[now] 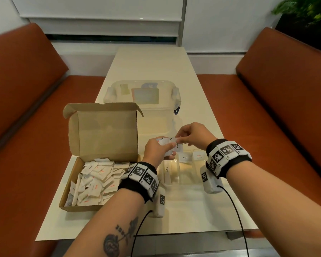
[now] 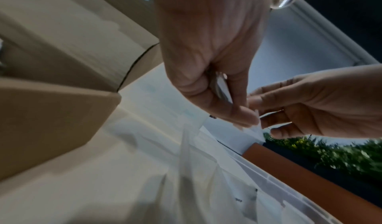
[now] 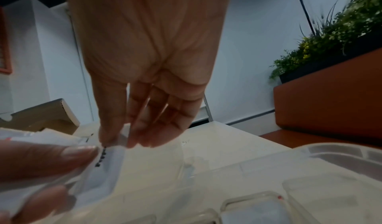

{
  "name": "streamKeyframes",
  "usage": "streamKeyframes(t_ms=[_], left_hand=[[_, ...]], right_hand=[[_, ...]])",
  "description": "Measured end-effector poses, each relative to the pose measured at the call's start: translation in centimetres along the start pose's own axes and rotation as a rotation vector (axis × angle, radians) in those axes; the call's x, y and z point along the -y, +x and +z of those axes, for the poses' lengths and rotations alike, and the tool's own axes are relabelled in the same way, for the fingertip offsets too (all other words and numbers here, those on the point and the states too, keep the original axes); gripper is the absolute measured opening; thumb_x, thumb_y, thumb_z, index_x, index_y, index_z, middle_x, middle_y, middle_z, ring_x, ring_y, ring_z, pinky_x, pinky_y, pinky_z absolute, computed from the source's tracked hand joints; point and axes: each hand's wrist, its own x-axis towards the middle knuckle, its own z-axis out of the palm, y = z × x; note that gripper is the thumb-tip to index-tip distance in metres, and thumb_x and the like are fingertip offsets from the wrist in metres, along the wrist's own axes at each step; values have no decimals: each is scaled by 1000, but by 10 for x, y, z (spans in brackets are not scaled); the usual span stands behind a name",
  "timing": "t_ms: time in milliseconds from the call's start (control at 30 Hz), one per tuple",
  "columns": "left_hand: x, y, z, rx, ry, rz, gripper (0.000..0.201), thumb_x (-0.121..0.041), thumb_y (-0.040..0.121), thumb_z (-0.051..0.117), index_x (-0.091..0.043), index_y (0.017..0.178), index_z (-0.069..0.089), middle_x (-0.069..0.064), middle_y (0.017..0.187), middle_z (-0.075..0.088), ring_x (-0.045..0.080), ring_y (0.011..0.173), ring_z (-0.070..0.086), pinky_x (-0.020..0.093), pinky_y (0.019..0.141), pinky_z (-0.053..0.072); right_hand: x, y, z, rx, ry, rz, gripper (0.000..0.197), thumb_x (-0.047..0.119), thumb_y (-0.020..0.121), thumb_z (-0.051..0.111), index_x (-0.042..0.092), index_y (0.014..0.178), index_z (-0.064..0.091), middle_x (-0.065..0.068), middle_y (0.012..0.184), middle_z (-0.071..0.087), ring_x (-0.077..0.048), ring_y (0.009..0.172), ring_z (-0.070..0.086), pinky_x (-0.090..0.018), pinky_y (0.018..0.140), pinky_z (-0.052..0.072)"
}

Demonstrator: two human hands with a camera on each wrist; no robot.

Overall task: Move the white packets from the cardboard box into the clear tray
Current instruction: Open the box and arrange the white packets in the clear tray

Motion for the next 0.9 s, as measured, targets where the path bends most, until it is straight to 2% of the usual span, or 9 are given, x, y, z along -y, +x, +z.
streamKeyframes(t_ms=[100,200,300,433,500,567,667,733,900], left_hand=[[0,0,-1,2,29,-2,16,-4,80,73,-12,85,60,12,80,63,20,55,63,27,49,57],[-1,1,-1,-14,27,-25,17,-1,79,73,-10,86,61,12,80,62,19,52,62,27,47,56],[-1,3,-2,-44,37,-31,18,2,80,71,-9,89,59,14,79,62,20,50,60,26,45,55],[-1,4,-3,-29,214,-2,17,-1,83,68,-4,98,62,11,77,61,20,52,60,26,46,55],[0,4,-2,-6,297,5,22,-3,84,66,-3,106,61,10,80,61,19,54,60,24,45,54],[2,4,0,0,325,11,24,-5,85,66,-4,109,61,12,89,61,18,55,61,23,45,53],[6,3,0,-21,320,-16,6,-4,84,67,-6,89,63,11,81,62,19,53,60,26,47,55],[9,3,-2,-38,302,-61,12,-1,84,66,-9,77,62,8,71,60,19,50,58,26,45,54],[10,5,1,-38,334,-94,16,0,83,65,-11,72,63,5,67,59,17,48,57,27,48,54]], right_hand=[[-5,0,1,-53,69,28,6,15,85,69,9,84,68,-1,70,65,-12,63,59,-16,58,49],[-10,-3,4,-162,269,89,9,13,85,68,6,85,64,-8,71,67,-12,59,61,-17,57,52],[-14,-6,9,-143,357,125,9,9,84,68,3,88,62,-11,71,66,-15,60,61,-18,59,53],[-14,-4,11,-104,28,38,28,14,77,75,14,103,65,5,89,63,-9,75,57,-10,64,42],[-8,-2,10,-34,-68,-5,25,13,78,74,17,103,69,2,91,68,-6,74,57,-7,63,39],[-4,1,10,29,-172,3,14,10,81,70,13,94,74,-2,87,71,-5,69,59,-8,60,40],[-5,3,9,55,-329,59,9,8,81,69,9,89,74,-5,89,72,-15,79,63,-18,70,47],[-10,2,9,70,-419,112,10,7,82,67,8,90,73,-7,94,72,-20,89,65,-23,75,48],[-16,2,18,107,-538,165,15,7,86,61,6,97,71,-11,103,69,-26,96,64,-27,79,49]])
